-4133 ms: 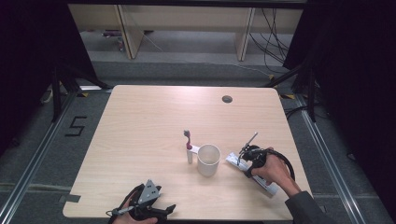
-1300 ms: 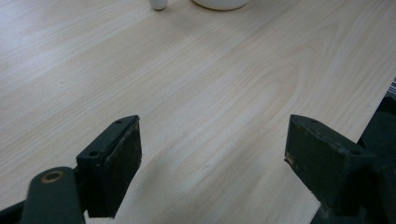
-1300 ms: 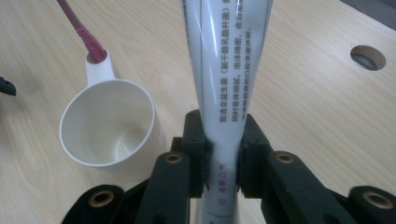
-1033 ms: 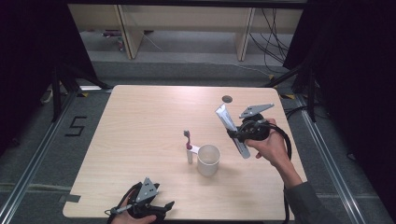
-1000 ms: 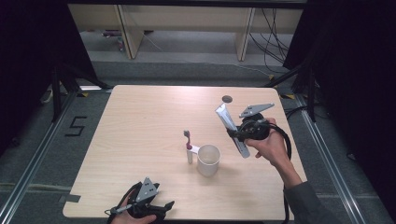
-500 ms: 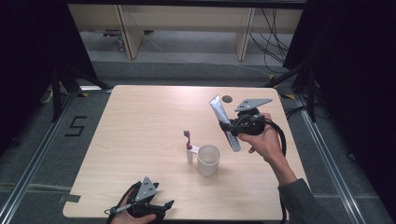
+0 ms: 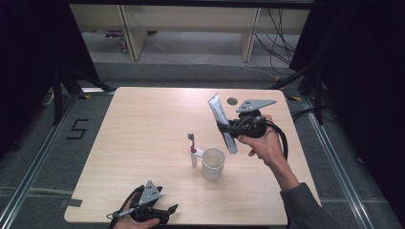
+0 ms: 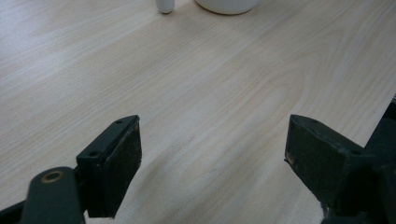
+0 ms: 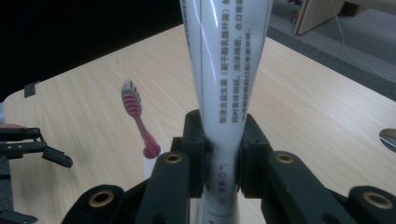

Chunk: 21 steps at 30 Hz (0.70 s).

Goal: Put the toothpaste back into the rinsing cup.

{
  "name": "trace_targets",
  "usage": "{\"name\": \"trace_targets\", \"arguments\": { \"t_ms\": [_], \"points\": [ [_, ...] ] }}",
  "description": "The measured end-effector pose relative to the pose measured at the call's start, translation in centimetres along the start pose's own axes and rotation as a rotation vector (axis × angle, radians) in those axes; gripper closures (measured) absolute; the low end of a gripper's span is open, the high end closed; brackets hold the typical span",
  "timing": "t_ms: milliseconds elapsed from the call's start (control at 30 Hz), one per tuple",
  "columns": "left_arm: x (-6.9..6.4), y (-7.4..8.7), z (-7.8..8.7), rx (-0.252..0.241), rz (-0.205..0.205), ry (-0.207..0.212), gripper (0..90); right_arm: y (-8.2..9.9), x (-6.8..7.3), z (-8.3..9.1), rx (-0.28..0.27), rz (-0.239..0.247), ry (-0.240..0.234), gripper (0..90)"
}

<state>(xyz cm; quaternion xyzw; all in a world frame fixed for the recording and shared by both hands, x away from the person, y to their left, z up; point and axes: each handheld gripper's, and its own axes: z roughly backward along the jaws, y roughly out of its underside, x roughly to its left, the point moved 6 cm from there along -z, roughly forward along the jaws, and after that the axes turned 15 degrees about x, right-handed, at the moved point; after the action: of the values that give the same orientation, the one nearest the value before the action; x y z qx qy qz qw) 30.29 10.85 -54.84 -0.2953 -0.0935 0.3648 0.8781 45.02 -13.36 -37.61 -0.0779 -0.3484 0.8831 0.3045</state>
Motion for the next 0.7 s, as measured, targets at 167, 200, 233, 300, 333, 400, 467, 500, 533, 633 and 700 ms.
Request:
{"name": "trace_targets", "arguments": {
  "t_ms": [167,200,233,300,333,400,467,500,533,633,700],
  "points": [
    [-0.1,0.0,-0.1,-0.002,0.007,0.01,18.2,-0.3,0.5,-0.2,-0.017,0.013,-0.002,76.9],
    [0.0,0.0,0.0,0.002,0.002,0.004,18.2,-0.5,0.7,-0.3,-0.026,0.017,-0.018,76.9],
    [0.0,0.0,0.0,0.002,0.002,0.004,18.2,-0.5,0.9,-0.4,-0.025,0.007,-0.025,76.9],
    [0.0,0.0,0.0,-0.002,0.0,0.003,18.2,-0.7,1.0,-0.6,-0.035,0.006,-0.032,76.9],
    [-0.1,0.0,0.0,-0.007,0.007,0.006,18.2,-0.8,1.1,-0.7,-0.042,0.024,-0.019,76.9],
    [-0.1,0.0,0.0,-0.005,0.01,0.006,18.2,-0.7,1.6,-0.8,-0.034,0.012,-0.045,76.9],
    [0.0,0.0,0.0,-0.006,0.006,0.003,18.2,-0.8,1.5,-1.0,-0.049,0.021,-0.037,76.9],
    [-0.1,0.0,0.0,-0.006,0.004,0.008,18.2,-0.8,1.8,-1.2,-0.047,0.019,-0.051,76.9],
    [-0.1,0.0,0.0,-0.006,0.004,0.008,18.2,-0.8,1.8,-1.2,-0.047,0.019,-0.051,76.9],
    [0.0,0.0,0.0,-0.005,0.002,0.004,18.2,-0.7,2.0,-1.6,-0.042,0.016,-0.065,76.9],
    [-0.1,0.0,0.0,-0.008,0.005,0.005,18.2,-0.6,2.2,-2.0,-0.04,0.018,-0.072,76.9]
  ]
}}
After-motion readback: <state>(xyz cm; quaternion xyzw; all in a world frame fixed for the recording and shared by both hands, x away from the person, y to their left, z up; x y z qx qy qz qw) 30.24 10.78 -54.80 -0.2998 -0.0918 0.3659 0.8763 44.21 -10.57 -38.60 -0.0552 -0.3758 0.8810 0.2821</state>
